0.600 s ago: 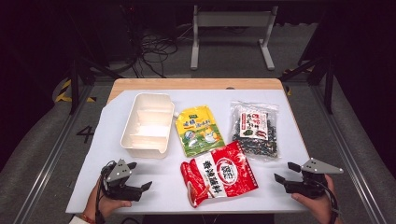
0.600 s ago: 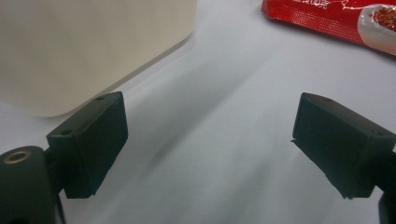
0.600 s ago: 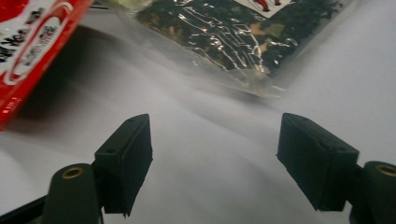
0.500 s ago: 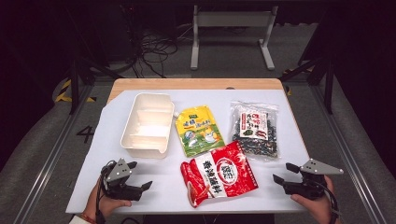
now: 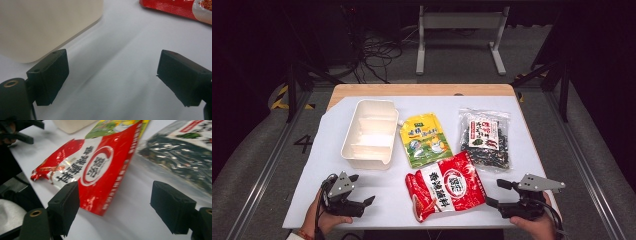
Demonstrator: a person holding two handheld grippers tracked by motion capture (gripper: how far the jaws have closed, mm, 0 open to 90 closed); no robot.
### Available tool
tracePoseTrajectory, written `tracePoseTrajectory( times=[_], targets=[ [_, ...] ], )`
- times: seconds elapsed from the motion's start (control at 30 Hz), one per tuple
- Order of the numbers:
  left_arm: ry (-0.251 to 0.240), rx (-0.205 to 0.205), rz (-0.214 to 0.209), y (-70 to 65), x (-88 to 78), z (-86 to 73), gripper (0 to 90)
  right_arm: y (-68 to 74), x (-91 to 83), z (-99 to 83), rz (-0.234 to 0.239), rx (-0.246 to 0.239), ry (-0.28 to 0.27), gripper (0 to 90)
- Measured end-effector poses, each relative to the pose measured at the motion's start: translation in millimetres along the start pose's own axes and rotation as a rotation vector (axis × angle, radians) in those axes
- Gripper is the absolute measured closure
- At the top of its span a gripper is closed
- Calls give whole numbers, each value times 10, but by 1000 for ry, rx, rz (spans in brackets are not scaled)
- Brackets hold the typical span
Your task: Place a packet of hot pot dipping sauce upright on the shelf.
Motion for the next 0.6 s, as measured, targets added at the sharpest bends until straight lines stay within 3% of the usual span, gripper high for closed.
tracePoseTrajectory(
  times=[0.17, 0.33, 0.47, 0.5, 0.6],
  targets=[
    [10, 15, -10, -26, 32, 11, 108, 65, 186, -37, 16, -7, 61, 217],
    [5, 20, -30, -62, 47, 37, 109, 128, 360, -30, 66, 2, 97, 262],
    [-5, 35, -43, -89, 49, 83, 124, 181, 505, 13, 105, 1, 118, 405],
    [-12, 40, -49, -99, 49, 106, 124, 181, 505, 13, 105, 1, 118, 405],
    [-44, 35, -83, -127, 54, 218, 125, 201, 606, 53, 112, -30, 137, 630]
  ],
)
Point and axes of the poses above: each handheld gripper's, and its own axes: x roughly forward along the jaws, z roughly out of its top, y roughly to its left, the point moved 5 cm from there along x, roughly forward along the jaws, and after that the axes turned 1 degree about y, right-handed, at the moved point
